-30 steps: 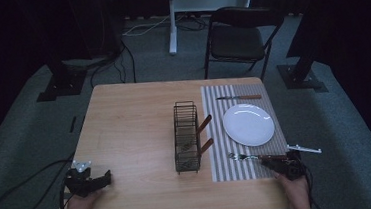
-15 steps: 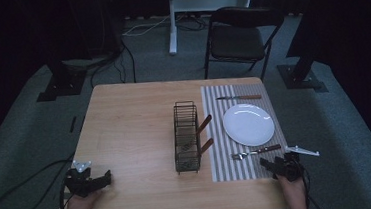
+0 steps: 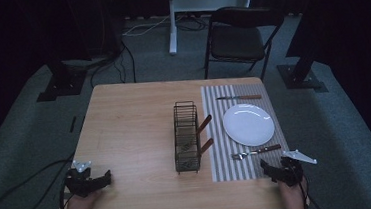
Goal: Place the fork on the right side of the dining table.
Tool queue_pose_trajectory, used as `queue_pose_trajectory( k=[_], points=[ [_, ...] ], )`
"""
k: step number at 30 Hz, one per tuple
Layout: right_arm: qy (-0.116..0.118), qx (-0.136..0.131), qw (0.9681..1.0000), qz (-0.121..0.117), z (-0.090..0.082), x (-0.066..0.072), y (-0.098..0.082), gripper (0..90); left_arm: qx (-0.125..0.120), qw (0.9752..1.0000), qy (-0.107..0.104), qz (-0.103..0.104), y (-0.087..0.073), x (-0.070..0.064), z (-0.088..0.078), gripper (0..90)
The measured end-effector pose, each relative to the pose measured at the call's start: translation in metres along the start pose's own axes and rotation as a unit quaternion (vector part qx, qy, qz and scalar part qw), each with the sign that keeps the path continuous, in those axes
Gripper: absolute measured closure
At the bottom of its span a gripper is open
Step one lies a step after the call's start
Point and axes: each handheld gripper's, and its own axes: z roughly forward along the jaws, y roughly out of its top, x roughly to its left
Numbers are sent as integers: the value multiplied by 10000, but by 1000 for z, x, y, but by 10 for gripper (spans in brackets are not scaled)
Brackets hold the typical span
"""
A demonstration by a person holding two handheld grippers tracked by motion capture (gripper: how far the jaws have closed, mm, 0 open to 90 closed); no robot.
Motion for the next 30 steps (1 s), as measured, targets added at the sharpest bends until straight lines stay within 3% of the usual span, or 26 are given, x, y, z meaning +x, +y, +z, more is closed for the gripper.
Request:
queue_pose_trajectory(
  k=[11,19,30],
  points=[
    [-507,25,9986,-133,-11,6,-19,117,1,10000,0,1,0,0,0,2],
    [-660,0,9973,-327,-13,15,-29,118,3,10000,-1,3,0,0,0,2],
    [-712,-32,9970,-301,-11,14,-32,116,2,10000,0,2,0,0,0,2]
  ],
)
